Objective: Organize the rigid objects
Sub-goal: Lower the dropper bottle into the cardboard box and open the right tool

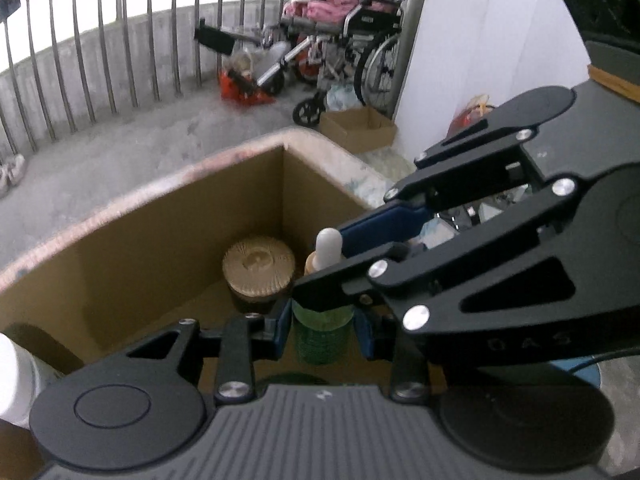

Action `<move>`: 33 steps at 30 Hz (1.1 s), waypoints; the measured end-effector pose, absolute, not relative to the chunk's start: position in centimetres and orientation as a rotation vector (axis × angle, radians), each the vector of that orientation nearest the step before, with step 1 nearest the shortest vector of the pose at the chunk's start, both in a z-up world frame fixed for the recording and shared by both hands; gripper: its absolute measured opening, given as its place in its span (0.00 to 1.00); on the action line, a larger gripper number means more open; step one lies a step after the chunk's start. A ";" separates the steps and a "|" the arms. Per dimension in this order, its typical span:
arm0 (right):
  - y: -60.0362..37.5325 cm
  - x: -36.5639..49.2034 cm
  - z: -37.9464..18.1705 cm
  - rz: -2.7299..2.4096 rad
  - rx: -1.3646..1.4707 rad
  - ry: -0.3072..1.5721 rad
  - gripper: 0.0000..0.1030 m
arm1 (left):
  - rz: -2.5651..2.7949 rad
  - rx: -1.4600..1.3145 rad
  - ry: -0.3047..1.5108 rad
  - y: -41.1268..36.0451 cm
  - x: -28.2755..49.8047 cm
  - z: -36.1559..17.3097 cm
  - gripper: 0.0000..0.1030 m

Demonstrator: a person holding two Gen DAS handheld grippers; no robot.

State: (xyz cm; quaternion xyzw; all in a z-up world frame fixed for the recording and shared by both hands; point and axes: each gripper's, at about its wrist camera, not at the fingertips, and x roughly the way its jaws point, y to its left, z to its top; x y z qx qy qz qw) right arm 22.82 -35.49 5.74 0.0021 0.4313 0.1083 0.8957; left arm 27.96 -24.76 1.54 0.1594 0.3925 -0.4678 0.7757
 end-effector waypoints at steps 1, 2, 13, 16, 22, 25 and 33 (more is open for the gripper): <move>-35.5 22.9 5.5 0.224 0.001 0.905 0.18 | -1.011 0.344 0.864 -24.7 28.1 1.4 0.33; -35.6 23.0 5.2 0.221 0.002 0.917 0.18 | -1.012 0.346 0.873 -24.7 28.2 1.4 0.33; -36.1 23.4 4.6 0.223 0.039 0.952 0.19 | -0.994 0.371 0.888 -25.0 28.1 1.4 0.46; -36.1 23.3 5.0 0.221 0.040 0.944 0.19 | -1.011 0.376 0.875 -24.8 27.6 1.7 0.49; -36.3 23.1 5.3 0.217 0.054 0.936 0.19 | -1.019 0.396 0.841 -24.7 26.8 2.1 0.52; -36.3 22.9 5.5 0.216 0.053 0.929 0.19 | -1.018 0.395 0.829 -24.5 26.7 2.5 0.52; -36.2 21.9 7.3 0.209 0.063 0.893 0.19 | -0.986 0.341 0.779 -22.0 26.1 5.0 0.55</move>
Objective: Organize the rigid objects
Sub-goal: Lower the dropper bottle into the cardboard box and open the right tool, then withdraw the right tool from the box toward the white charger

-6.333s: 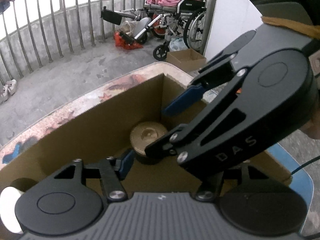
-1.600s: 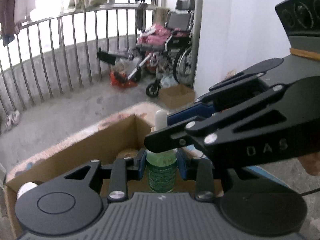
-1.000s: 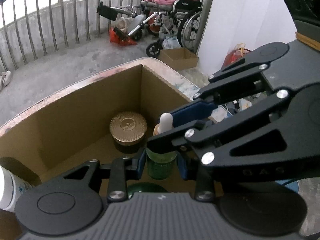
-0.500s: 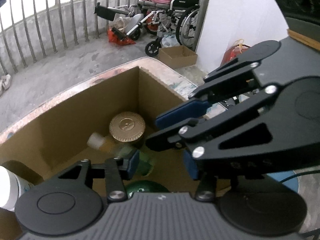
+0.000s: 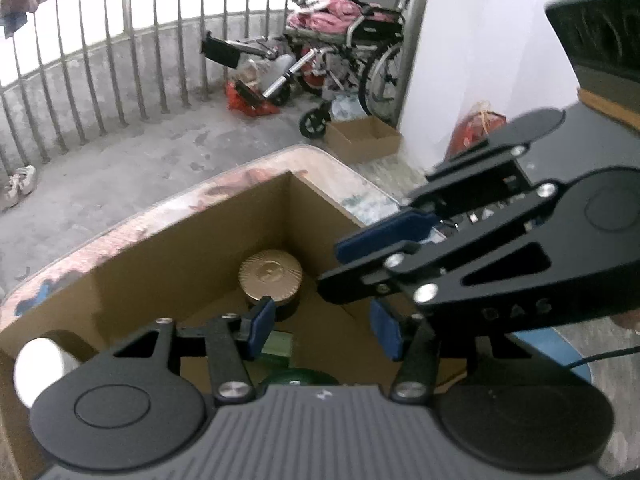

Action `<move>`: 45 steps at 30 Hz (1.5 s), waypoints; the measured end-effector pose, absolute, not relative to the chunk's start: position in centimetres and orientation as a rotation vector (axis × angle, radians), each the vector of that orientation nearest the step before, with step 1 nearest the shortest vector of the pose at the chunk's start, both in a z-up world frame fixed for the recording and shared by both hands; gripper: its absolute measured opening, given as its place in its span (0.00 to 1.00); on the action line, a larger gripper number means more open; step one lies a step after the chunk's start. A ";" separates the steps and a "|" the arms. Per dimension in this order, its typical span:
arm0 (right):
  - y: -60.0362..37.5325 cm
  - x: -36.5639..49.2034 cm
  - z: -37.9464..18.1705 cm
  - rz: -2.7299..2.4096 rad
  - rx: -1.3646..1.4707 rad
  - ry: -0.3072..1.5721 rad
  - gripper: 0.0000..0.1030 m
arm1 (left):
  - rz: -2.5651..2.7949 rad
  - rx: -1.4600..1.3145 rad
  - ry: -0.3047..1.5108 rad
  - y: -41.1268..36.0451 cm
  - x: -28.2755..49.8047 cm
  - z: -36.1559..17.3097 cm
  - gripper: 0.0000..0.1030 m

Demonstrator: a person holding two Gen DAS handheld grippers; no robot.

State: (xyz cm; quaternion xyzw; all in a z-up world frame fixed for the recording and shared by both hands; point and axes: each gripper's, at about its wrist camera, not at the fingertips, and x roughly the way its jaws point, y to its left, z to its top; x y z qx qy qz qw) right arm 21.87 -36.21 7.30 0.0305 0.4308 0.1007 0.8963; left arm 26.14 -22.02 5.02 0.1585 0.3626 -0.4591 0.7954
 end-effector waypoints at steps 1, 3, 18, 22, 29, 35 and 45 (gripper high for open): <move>-36.3 21.7 7.6 0.210 0.067 0.887 0.19 | -0.977 0.332 0.771 -21.4 25.9 5.6 0.55; -36.1 21.2 8.2 0.211 0.077 0.875 0.19 | -0.957 0.314 0.755 -20.2 25.5 6.7 0.56; -35.3 8.1 15.7 0.177 0.232 0.653 0.23 | -0.858 0.226 0.575 -6.6 17.1 14.5 0.71; -34.1 2.9 14.8 0.173 0.284 0.614 0.27 | -0.796 0.245 0.601 -3.9 14.7 13.3 0.71; -30.2 -1.1 7.8 0.207 0.379 0.665 0.29 | -0.698 0.218 0.730 -0.4 11.9 6.7 0.71; -26.7 0.9 3.3 0.254 0.397 0.756 0.29 | -0.654 0.240 0.817 0.8 10.2 1.2 0.70; -20.3 5.9 -2.1 0.440 0.462 0.958 0.29 | -0.713 0.322 0.847 -0.1 9.2 -1.6 0.65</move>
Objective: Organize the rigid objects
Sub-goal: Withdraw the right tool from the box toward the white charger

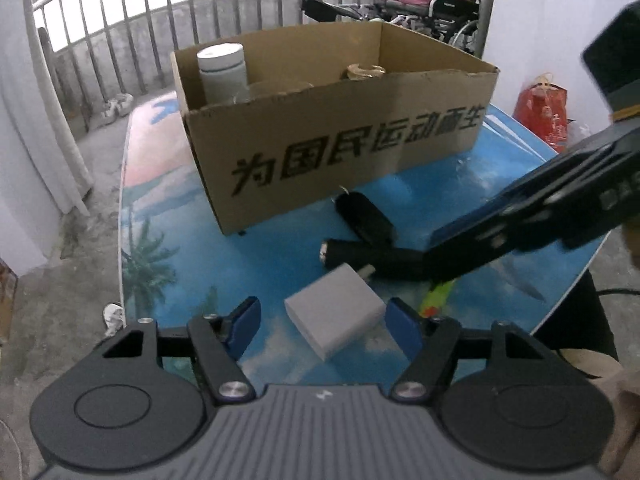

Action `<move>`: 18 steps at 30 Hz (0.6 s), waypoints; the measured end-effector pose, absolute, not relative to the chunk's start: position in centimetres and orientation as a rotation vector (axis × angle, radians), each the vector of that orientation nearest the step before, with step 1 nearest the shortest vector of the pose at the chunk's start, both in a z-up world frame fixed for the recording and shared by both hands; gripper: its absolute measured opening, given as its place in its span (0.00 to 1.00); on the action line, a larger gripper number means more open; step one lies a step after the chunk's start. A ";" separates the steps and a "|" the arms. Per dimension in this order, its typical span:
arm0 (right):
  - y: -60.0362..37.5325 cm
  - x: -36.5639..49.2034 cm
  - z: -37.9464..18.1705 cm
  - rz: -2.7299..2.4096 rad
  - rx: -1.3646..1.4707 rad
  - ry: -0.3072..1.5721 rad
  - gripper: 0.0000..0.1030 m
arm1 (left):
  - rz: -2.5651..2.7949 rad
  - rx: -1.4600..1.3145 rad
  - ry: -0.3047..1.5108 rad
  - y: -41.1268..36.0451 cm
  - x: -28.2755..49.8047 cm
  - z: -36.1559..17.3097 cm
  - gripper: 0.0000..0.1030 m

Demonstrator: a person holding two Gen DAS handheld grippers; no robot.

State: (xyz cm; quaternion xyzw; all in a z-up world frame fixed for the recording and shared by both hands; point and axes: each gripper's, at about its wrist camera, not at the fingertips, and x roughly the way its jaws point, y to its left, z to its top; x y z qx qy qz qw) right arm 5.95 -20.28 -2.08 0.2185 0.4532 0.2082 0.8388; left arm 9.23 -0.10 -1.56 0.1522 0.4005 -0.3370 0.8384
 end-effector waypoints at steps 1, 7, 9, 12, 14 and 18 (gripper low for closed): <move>-19.8 6.4 -2.6 0.451 0.476 0.975 0.29 | -0.716 0.315 0.853 -0.3 9.1 -2.0 0.64; -17.6 8.3 -4.1 0.465 0.482 1.039 0.28 | -0.729 0.287 0.889 0.1 9.0 -3.1 0.60; -17.0 8.8 -4.5 0.456 0.468 1.056 0.28 | -0.727 0.286 0.901 0.1 8.9 -3.6 0.55; -16.4 9.2 -5.0 0.449 0.450 1.076 0.28 | -0.729 0.272 0.917 0.2 9.0 -4.1 0.45; -16.1 9.4 -5.4 0.447 0.443 1.089 0.28 | -0.724 0.266 0.923 0.2 9.2 -4.2 0.39; -15.7 9.8 -5.8 0.439 0.421 1.101 0.28 | -0.719 0.263 0.930 0.2 9.3 -4.4 0.35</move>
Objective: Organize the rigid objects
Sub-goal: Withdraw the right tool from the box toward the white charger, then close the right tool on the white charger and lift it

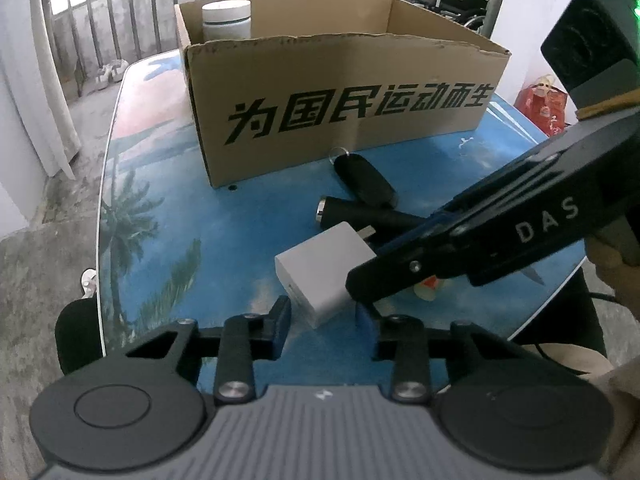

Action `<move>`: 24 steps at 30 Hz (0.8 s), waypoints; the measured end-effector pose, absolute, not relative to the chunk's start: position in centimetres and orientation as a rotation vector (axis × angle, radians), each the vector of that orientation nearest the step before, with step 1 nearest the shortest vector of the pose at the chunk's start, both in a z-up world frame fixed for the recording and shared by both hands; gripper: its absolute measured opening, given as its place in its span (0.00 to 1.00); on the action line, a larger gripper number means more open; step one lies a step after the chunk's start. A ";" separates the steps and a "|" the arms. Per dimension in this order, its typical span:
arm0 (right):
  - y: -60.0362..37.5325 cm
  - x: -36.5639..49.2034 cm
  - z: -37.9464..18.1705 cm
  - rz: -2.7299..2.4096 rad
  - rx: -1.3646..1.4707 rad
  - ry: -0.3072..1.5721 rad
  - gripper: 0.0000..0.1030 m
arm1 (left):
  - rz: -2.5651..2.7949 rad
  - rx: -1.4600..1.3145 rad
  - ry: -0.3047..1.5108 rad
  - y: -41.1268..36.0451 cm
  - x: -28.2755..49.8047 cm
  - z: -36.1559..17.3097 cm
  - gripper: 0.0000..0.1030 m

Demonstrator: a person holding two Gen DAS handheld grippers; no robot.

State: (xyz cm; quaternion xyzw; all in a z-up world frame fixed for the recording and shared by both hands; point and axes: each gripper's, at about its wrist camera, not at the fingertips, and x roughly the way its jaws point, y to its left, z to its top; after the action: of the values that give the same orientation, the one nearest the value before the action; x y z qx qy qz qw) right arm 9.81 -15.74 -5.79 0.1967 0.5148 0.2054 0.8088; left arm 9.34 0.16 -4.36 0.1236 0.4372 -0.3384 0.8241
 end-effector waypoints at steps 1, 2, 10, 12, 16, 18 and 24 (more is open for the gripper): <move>-15.6 10.0 -5.8 0.436 0.419 1.101 0.28 | -0.718 0.268 0.928 0.1 9.3 -4.3 0.35; -15.5 10.1 -5.9 0.432 0.415 1.102 0.28 | -0.717 0.272 0.926 0.0 9.3 -4.3 0.34; -15.1 10.2 -5.8 0.426 0.390 1.089 0.28 | -0.676 0.242 0.938 0.2 9.6 -4.3 0.33; -15.0 10.3 -5.7 0.425 0.379 1.088 0.28 | -0.673 0.234 0.939 0.2 9.6 -4.3 0.34; -15.0 10.5 -5.9 0.418 0.378 1.097 0.29 | -0.667 0.234 0.935 0.1 9.6 -4.3 0.34; -14.7 10.7 -6.0 0.417 0.377 1.099 0.31 | -0.666 0.229 0.936 0.2 9.6 -4.3 0.34; -14.5 10.8 -6.2 0.415 0.369 1.095 0.35 | -0.666 0.237 0.934 0.2 9.7 -4.3 0.34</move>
State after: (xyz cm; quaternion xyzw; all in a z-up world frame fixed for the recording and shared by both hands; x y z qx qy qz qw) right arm 10.84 -14.46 -6.15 0.1732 0.5139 0.1946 0.8174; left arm 9.68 0.16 -4.26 0.1116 0.4410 -0.3143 0.8332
